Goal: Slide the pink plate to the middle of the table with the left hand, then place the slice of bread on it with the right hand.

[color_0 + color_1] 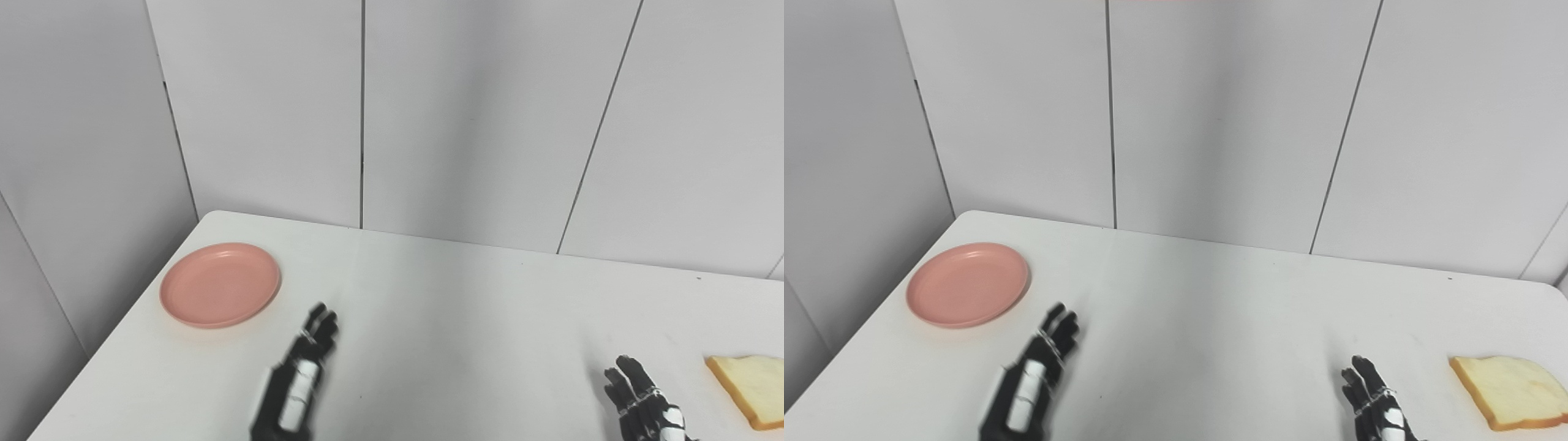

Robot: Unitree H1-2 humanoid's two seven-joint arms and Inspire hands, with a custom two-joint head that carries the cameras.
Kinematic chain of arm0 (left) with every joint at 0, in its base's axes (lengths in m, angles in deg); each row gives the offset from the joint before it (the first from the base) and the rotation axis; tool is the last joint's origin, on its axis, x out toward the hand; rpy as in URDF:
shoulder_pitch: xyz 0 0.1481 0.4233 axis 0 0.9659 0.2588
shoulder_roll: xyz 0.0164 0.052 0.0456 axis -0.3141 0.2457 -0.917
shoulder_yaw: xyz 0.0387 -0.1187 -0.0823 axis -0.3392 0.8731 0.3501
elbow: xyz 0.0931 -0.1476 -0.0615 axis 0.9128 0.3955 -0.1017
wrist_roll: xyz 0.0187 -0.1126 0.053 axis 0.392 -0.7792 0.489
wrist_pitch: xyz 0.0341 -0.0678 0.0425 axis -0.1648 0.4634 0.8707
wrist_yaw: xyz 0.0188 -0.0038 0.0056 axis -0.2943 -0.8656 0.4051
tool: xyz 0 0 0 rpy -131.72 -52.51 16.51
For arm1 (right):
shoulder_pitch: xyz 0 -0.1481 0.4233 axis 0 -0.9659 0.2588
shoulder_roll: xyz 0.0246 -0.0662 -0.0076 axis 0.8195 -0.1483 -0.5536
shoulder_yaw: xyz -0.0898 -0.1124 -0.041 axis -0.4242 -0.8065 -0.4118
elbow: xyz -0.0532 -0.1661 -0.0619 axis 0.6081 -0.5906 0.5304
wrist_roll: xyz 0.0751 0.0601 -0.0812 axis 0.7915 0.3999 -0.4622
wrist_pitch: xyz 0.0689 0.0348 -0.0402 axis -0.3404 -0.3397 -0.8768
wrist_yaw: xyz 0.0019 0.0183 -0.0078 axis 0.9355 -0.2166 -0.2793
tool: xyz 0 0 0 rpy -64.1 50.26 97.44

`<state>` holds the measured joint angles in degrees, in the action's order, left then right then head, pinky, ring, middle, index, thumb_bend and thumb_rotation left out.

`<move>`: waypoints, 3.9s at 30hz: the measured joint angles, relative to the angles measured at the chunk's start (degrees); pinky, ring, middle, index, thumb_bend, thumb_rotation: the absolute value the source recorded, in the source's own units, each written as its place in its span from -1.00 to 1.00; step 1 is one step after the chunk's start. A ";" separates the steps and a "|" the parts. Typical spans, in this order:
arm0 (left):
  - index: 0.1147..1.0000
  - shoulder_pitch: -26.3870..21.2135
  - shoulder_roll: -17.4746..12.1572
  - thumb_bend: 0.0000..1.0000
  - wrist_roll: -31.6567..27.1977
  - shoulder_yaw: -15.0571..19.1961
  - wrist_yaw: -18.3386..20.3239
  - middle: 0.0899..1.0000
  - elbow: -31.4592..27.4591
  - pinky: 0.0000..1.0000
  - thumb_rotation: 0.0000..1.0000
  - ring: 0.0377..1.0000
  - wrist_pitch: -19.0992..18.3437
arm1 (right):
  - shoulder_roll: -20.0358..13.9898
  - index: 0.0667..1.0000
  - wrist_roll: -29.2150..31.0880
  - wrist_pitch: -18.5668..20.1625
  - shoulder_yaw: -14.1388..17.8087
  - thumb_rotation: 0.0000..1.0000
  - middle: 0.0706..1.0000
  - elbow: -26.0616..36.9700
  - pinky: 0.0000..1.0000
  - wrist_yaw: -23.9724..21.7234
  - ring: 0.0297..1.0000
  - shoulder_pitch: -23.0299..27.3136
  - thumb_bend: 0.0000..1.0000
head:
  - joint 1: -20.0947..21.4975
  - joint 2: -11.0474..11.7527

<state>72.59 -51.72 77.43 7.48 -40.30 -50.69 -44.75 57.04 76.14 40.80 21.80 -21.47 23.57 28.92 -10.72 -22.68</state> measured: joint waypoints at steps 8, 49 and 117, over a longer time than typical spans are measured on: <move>0.73 -11.16 -6.47 0.89 -2.98 5.82 0.07 0.73 4.20 0.79 0.58 0.76 -1.07 | 0.17 0.54 -0.70 -0.07 -0.33 0.77 0.72 0.48 0.74 0.58 0.70 -0.28 0.53 | 2.11 -1.14; 0.68 -40.42 -29.32 0.70 0.70 14.04 -0.81 0.76 60.09 0.62 0.47 0.77 12.89 | 0.17 0.56 -1.02 -0.42 -0.66 0.72 0.61 1.13 0.65 0.98 0.64 -0.79 0.60 | 2.90 -2.28; 0.76 -41.83 -22.56 0.74 -8.79 14.09 10.14 0.87 74.44 0.65 0.39 0.87 15.58 | 0.27 0.62 -2.06 0.47 -0.80 0.76 0.59 3.00 0.66 1.78 0.64 -1.97 0.41 | 5.36 -5.10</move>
<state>30.76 -74.28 68.64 21.56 -30.16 23.75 -29.17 57.31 74.08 41.27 21.00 -18.46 25.35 26.95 -5.36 -27.77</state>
